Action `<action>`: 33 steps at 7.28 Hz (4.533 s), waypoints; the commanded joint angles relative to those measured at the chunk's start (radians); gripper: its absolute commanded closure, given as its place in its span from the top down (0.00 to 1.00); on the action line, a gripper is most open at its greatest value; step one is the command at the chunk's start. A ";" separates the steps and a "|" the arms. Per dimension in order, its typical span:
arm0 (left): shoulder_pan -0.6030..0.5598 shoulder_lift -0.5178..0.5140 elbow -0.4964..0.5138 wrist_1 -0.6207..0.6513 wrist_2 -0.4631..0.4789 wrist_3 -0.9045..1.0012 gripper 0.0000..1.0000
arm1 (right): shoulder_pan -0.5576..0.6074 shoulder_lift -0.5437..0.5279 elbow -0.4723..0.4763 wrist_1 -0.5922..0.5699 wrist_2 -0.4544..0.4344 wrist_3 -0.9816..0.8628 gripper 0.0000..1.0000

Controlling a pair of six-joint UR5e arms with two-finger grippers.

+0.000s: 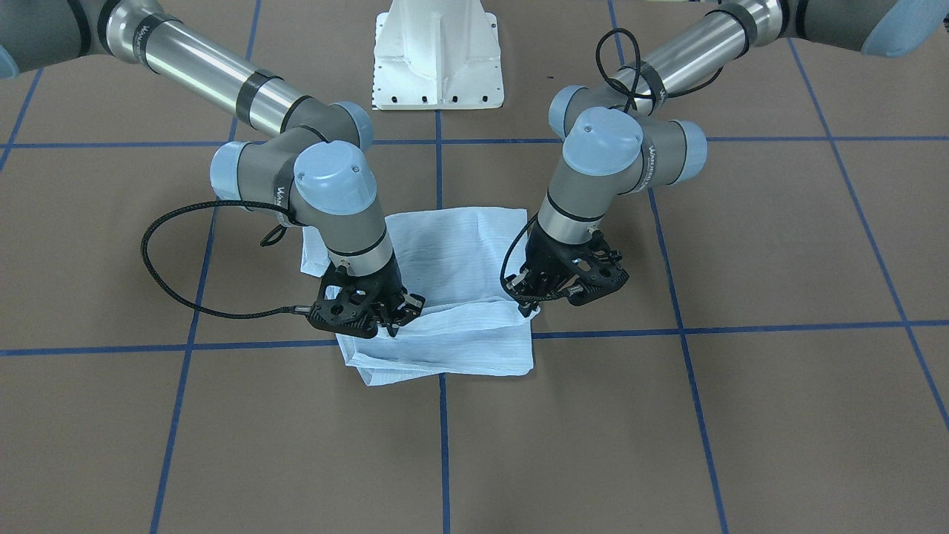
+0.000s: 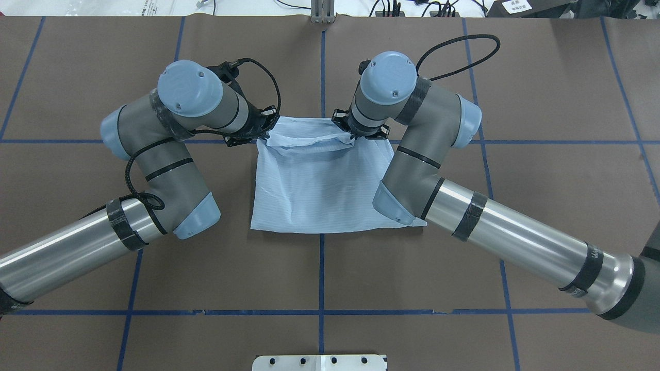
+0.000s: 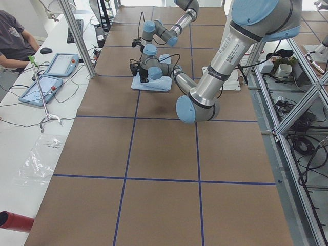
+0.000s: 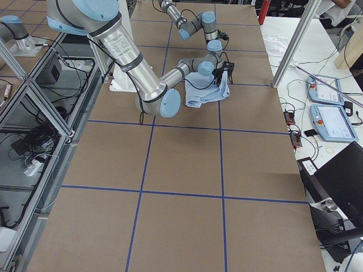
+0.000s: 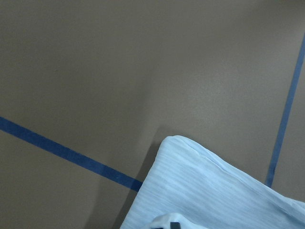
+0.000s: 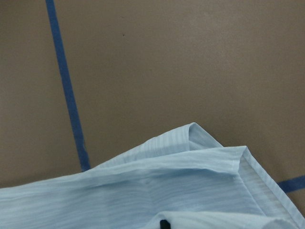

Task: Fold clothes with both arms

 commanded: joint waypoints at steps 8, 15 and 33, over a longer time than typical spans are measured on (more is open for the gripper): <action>-0.366 0.533 -0.383 0.014 -0.210 0.893 1.00 | 0.452 -0.466 0.283 -0.160 0.283 -0.914 1.00; -0.912 0.823 -0.163 -0.057 -0.362 1.738 1.00 | 0.834 -0.912 0.450 -0.190 0.540 -1.446 1.00; -0.905 0.846 -0.356 0.358 -0.440 1.641 1.00 | 0.882 -0.995 0.559 -0.394 0.551 -1.283 1.00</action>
